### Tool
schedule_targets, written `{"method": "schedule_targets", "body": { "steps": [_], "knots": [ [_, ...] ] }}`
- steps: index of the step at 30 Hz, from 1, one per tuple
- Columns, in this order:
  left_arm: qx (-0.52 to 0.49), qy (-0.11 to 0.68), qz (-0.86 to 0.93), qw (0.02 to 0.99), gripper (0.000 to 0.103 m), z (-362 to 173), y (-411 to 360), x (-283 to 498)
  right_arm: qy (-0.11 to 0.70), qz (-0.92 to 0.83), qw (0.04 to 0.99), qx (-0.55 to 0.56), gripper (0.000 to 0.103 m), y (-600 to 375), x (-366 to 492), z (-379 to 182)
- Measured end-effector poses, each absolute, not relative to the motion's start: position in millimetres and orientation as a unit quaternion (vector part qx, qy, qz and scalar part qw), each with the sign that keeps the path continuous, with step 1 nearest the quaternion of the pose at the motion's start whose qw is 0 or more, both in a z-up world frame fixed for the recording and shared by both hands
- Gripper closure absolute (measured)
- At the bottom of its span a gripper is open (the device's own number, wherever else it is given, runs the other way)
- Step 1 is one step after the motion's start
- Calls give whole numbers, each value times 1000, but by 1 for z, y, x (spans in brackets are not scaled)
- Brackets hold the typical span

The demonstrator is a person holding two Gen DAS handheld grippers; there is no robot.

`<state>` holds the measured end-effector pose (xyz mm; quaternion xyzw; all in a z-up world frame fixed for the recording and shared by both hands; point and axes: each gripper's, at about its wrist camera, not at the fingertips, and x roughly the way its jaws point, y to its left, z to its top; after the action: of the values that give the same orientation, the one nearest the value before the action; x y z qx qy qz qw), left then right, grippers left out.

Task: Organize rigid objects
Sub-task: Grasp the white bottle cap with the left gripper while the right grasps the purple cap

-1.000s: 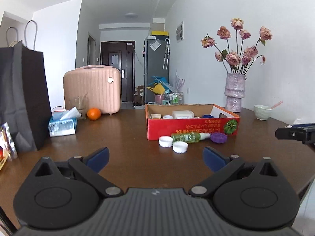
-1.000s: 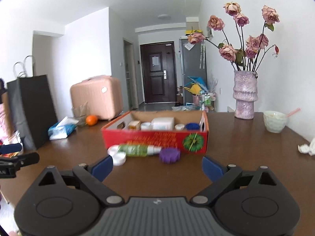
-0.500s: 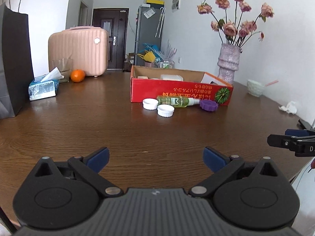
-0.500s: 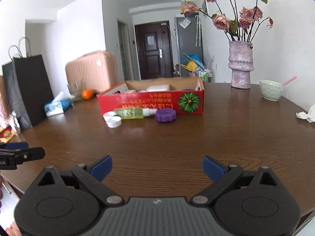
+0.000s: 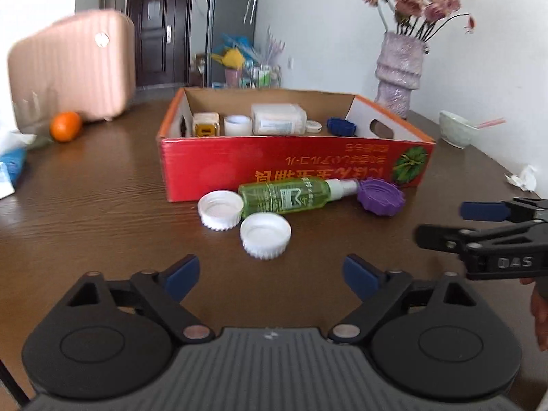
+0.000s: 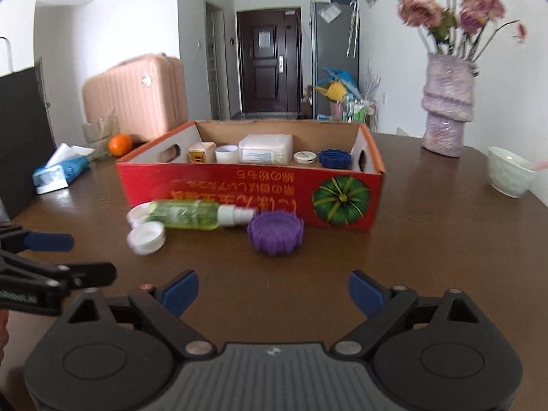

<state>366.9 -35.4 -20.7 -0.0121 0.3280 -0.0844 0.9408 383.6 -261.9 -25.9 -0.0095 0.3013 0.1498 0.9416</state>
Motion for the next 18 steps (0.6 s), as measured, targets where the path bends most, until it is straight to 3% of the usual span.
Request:
{"method": "schedule_targets", "body": {
  "steps": [2,4,8,9,10,18],
  "knots": [
    [-22,341,-83,936,21,-26,-36,385,315,154,937,-6,15,-255,410,-31],
    [-31,351,-84,932,34,-30,-35,398,321,153,935,-14,16,-246,430,-35],
    [-32,344,-83,935,60,-34,-33,408,338,156,928,-24,35,-236,457,-45],
    [-34,345,-86,934,62,-33,-33,409,342,157,926,-22,49,-235,461,-46],
    [-38,347,-91,933,62,-33,-32,409,339,155,928,-21,51,-235,463,-47],
    [-54,336,-88,936,62,-14,-34,380,328,159,931,-5,52,-240,445,-43]
  ]
}}
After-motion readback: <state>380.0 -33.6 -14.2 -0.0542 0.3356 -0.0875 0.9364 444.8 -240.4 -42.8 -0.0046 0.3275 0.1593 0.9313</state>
